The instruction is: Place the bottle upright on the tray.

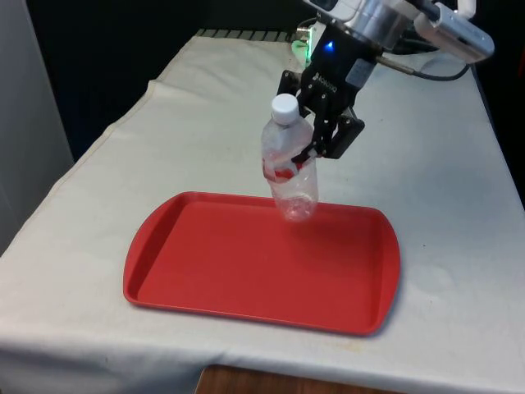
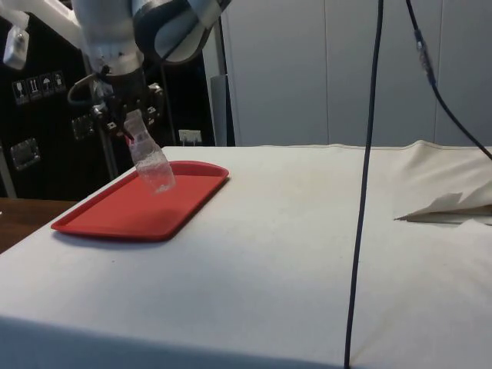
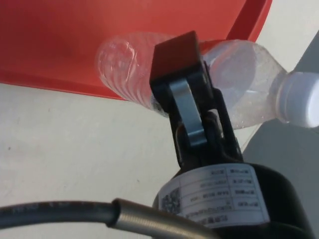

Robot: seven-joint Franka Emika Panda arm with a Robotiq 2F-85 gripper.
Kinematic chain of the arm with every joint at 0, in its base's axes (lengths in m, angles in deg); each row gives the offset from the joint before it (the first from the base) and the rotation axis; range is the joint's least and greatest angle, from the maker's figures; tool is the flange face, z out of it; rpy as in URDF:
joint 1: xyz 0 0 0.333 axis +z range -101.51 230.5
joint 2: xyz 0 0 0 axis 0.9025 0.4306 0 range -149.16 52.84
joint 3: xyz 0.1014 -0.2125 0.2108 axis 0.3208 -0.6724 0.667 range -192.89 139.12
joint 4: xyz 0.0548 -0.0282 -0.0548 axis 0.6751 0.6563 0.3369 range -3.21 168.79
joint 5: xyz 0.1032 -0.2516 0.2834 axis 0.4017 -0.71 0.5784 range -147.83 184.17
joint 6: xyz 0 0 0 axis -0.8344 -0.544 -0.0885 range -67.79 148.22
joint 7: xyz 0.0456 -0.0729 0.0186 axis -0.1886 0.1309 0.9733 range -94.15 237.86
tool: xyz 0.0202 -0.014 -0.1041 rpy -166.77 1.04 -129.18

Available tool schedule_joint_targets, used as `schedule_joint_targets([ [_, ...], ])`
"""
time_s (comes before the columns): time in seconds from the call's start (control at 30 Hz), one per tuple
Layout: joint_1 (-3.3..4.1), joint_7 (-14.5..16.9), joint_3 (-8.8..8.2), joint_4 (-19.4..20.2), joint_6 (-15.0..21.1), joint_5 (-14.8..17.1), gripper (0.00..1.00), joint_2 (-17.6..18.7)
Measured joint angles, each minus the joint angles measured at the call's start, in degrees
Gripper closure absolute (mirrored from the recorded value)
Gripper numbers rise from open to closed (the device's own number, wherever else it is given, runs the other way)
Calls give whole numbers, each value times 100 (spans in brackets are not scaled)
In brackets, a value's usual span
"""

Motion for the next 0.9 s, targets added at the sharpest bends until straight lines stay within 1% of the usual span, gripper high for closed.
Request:
schedule_joint_targets([
  [0.1,0,-241,0,0,-6,-172,100,29],
  [0.27,0,-464,0,0,-11,-338,100,57],
  [0.33,6,-647,0,0,-11,-470,100,80],
  [0.37,6,-647,0,0,-11,-470,100,80],
  [0.5,6,-917,0,0,-17,-676,100,115],
  [0.53,6,-917,0,0,-17,-676,100,115],
  [0.6,6,-1054,0,0,-17,-785,100,132],
  [0.63,6,-1186,0,0,-23,-882,100,149],
  [0.77,6,-1369,0,0,-34,-1026,100,172],
  [0.8,6,-1501,0,0,-46,-1123,100,189],
  [0.9,11,-1696,0,0,-69,-1272,100,206],
])
